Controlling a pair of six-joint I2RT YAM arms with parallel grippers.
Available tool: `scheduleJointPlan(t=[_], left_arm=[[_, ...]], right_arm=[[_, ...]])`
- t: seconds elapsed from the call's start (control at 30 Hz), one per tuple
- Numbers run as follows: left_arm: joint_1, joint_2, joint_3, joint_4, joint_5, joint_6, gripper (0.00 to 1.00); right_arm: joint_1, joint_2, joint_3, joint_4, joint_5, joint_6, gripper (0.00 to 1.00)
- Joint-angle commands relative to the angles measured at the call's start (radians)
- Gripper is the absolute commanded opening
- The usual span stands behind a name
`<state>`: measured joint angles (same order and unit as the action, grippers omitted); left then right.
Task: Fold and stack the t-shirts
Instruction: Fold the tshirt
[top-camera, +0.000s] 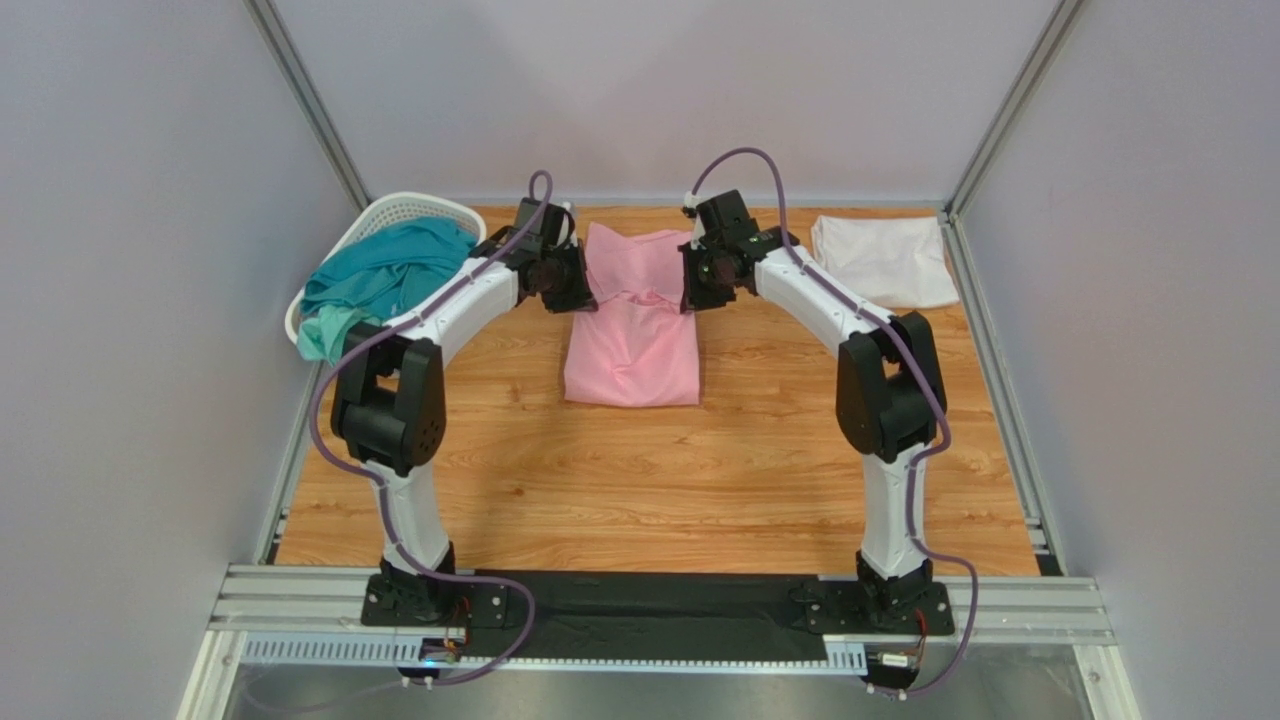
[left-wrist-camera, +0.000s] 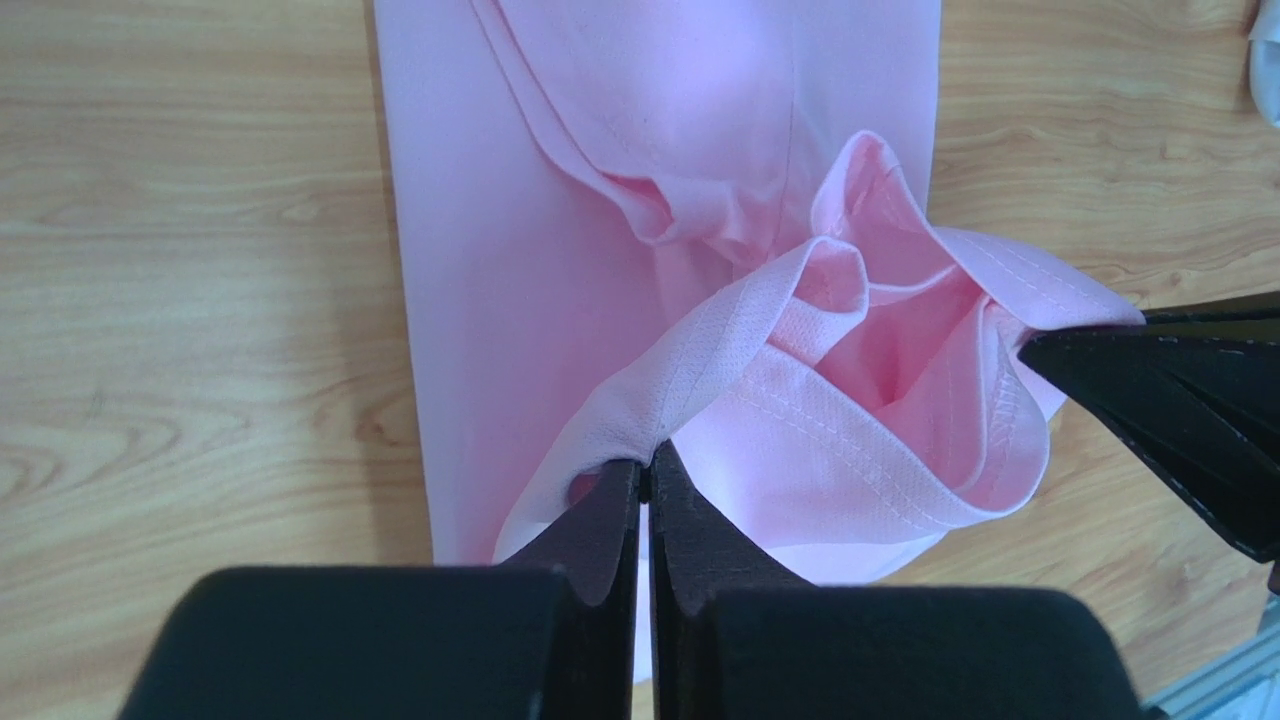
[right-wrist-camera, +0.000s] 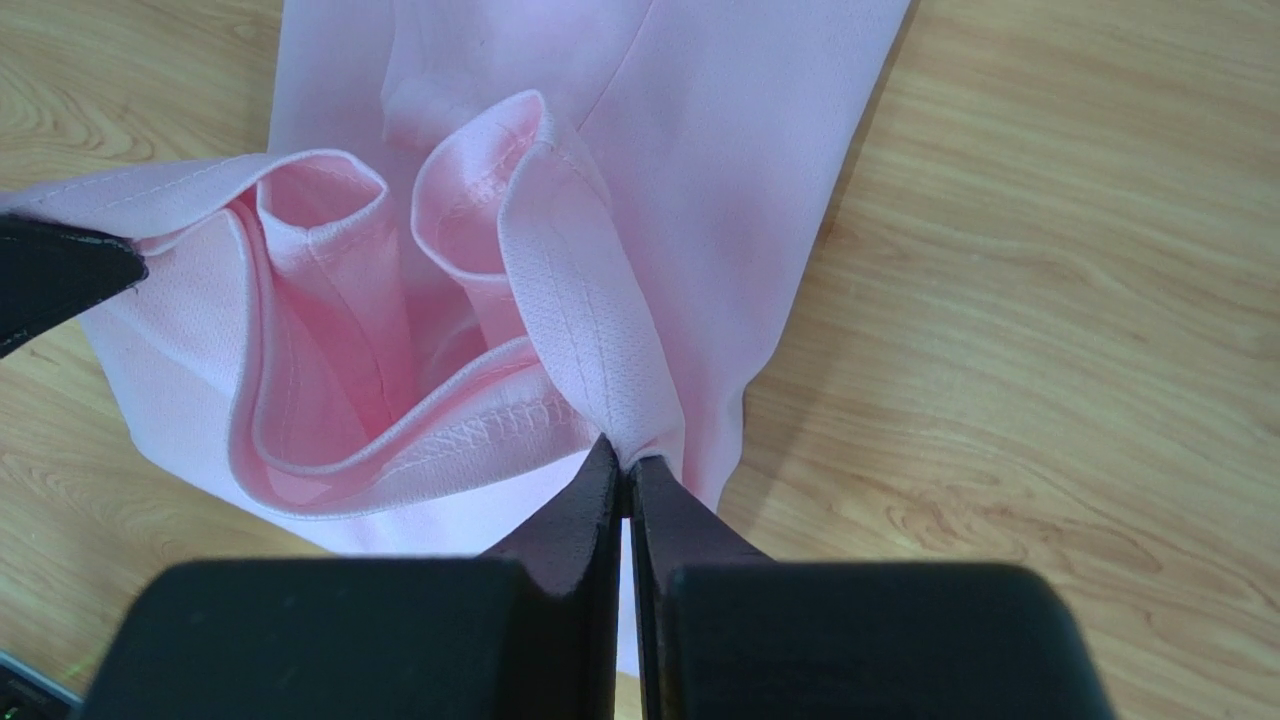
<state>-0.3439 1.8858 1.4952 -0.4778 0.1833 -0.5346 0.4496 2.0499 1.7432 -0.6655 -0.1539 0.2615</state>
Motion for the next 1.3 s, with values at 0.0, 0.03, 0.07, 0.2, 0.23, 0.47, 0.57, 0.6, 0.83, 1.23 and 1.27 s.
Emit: scheduleJointPlan(t=[0.0,0.03,0.07,0.2,0.23,0.47,0.57,0.6,0.83,1.23,1.27], left_arm=[[0.028,0.073,0.081,0.015,0.050,0.051,0.00],[0.037,0.087,0.094,0.015,0.074,0.054,0.00],[0.042,0.105,0.106,0.015,0.084,0.059,0.00],[0.055,0.182,0.155,0.010,0.116,0.055,0.00],[0.059,0.190,0.160,0.008,0.119,0.051,0.00],[0.071,0.223,0.220,-0.042,0.096,0.059,0.43],[0.071,0.176,0.215,-0.047,0.099,0.065,0.67],[0.071,0.162,0.209,-0.047,0.102,0.065,0.83],[0.068,-0.014,0.036,-0.035,0.114,0.022,1.00],[0.046,-0.234,-0.463,0.140,0.185,-0.079,0.89],[0.046,-0.225,-0.470,0.142,0.183,-0.080,0.80]], right_arm=[[-0.023,0.058,0.081,0.026,-0.047,-0.028,0.01],[-0.026,0.085,0.091,0.026,-0.047,-0.028,0.02],[-0.031,0.098,0.105,0.026,-0.052,-0.030,0.02],[-0.049,0.157,0.154,0.021,-0.072,-0.034,0.06],[-0.052,0.179,0.171,0.021,-0.076,-0.039,0.06],[-0.074,0.230,0.245,-0.012,-0.094,-0.041,0.42],[-0.074,0.202,0.246,-0.023,-0.121,-0.044,0.64],[-0.075,0.173,0.240,-0.023,-0.128,-0.045,0.65],[-0.069,-0.032,0.024,0.013,-0.150,-0.005,1.00],[-0.015,-0.333,-0.542,0.190,-0.183,0.100,0.94],[-0.011,-0.327,-0.551,0.199,-0.188,0.099,0.92]])
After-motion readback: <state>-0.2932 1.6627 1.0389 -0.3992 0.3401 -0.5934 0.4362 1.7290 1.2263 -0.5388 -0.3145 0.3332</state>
